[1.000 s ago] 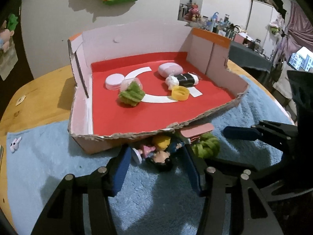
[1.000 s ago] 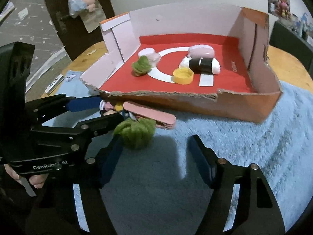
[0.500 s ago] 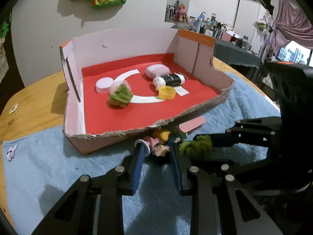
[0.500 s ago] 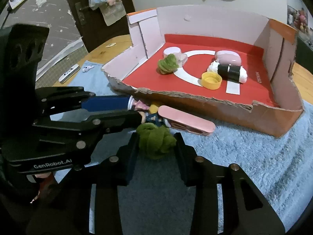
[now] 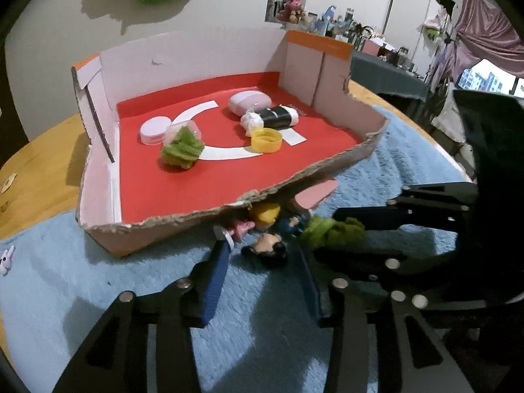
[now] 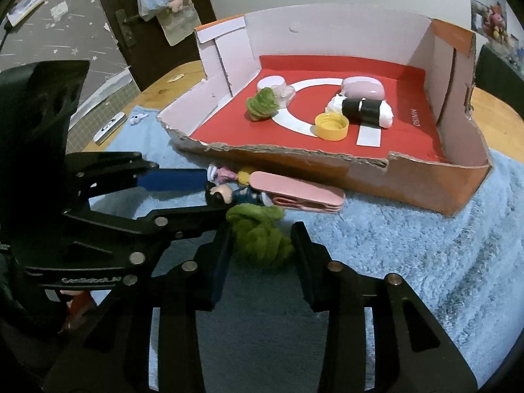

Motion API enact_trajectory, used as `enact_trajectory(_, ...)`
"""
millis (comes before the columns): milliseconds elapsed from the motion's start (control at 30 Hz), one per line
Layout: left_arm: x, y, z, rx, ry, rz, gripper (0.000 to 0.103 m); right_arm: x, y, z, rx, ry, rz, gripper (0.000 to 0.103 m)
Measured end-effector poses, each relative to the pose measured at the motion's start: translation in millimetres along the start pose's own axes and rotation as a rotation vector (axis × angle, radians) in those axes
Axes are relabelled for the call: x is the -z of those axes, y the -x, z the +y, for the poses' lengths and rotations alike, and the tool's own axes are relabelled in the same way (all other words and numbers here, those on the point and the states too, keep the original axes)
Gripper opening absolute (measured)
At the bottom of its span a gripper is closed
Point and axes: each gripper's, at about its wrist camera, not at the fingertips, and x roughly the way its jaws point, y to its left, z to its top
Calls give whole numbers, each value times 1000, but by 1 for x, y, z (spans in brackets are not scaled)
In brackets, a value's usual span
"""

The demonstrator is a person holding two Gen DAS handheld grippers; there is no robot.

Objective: Organize objects
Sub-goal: 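Grasp the dark-haired figurine with the left gripper while the right grasps the green yarn ball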

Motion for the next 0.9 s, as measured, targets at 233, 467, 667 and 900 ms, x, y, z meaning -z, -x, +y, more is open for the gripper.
enact_trajectory(233,6,10,-10,69,-36,0,48,3,9,-12,31,-23,-11,50)
enact_trajectory(467,2,10,-13,91,-52,-6,48,3,8,-13,42,-13,-15,50)
enact_trajectory(667,2,10,-21,117,-102,-5,48,4,15,-20,56,-43,-36,50)
enact_trajectory(900,3,1,-9,99,-43,24,35,1,7,-12,42,2,-7,50)
